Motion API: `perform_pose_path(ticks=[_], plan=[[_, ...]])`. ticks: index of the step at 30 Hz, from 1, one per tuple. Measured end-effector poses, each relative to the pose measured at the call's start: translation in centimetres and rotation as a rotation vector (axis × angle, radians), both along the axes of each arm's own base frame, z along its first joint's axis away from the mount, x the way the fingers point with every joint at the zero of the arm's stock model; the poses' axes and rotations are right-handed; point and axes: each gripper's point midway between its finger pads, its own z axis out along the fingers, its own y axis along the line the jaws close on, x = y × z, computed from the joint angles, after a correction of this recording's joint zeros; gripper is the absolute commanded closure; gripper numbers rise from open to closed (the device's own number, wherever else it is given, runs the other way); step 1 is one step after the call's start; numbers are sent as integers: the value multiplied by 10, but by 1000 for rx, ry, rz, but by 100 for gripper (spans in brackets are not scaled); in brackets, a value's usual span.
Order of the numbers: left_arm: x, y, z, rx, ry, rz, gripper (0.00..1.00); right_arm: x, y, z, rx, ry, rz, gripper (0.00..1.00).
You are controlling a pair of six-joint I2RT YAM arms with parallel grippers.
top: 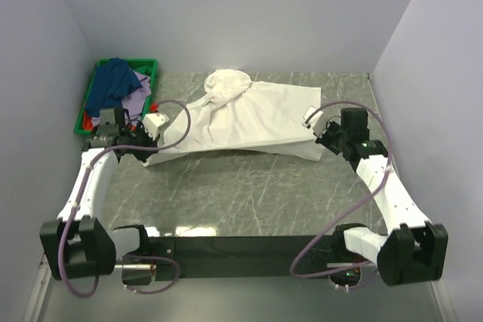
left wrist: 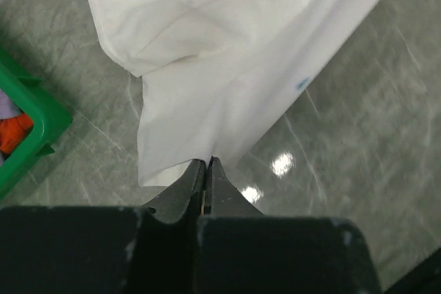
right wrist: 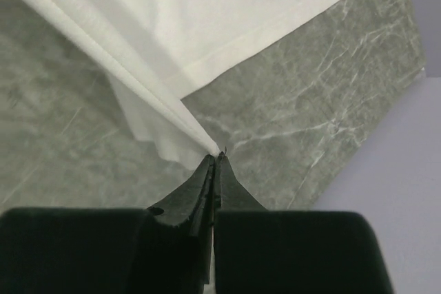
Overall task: Fold and stack the t-shirts
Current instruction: Flatten the tshirt out
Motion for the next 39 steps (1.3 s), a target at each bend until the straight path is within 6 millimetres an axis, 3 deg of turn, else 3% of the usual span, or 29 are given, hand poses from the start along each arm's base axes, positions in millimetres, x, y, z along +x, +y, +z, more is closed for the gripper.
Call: perform_pose_path(ticks=[3, 6, 7, 8, 9, 10, 11, 13, 17, 19, 20, 23, 27, 31, 33, 39], plan=[[-33, -3, 8, 55, 2, -105, 99, -30, -2, 3, -40, 16, 59, 100], [-66, -5, 8, 117, 5, -207, 94, -63, -3, -10, -76, 56, 118, 100], [-78, -6, 4, 136, 10, -244, 85, -76, -3, -20, -89, 88, 140, 100], [-90, -6, -2, 154, 23, -278, 55, -89, -4, -29, -104, 117, 161, 100], [-99, -4, -7, 181, 36, -307, 40, -102, -6, -40, -130, 157, 179, 93], [-111, 0, -15, 213, 63, -328, 30, -112, -9, -49, -156, 184, 190, 74], [-120, 2, -21, 233, 87, -343, 8, -121, -13, -57, -182, 218, 192, 66], [-135, 7, -27, 263, 128, -372, 4, -136, -21, -68, -220, 277, 197, 51], [-134, 7, -23, 254, 153, -357, 9, -136, -21, -58, -208, 297, 169, 50], [-117, 3, -10, 213, 146, -309, 16, -123, -16, -40, -159, 304, 134, 53], [-102, 1, -2, 185, 131, -276, 22, -111, -11, -28, -125, 298, 111, 54], [-41, -6, 21, 87, 74, -150, 26, -62, 1, -2, -15, 251, 18, 56], [46, -13, 31, -37, 43, 22, 29, 0, 11, -12, 109, 314, -151, 63], [115, -27, 16, -101, 54, 140, 32, 64, 19, -28, 200, 364, -302, 67], [140, -35, 3, -112, 65, 178, 33, 90, 21, -34, 226, 364, -353, 68], [188, -49, -47, -101, 136, 274, 34, 159, 24, -50, 282, 354, -466, 69]])
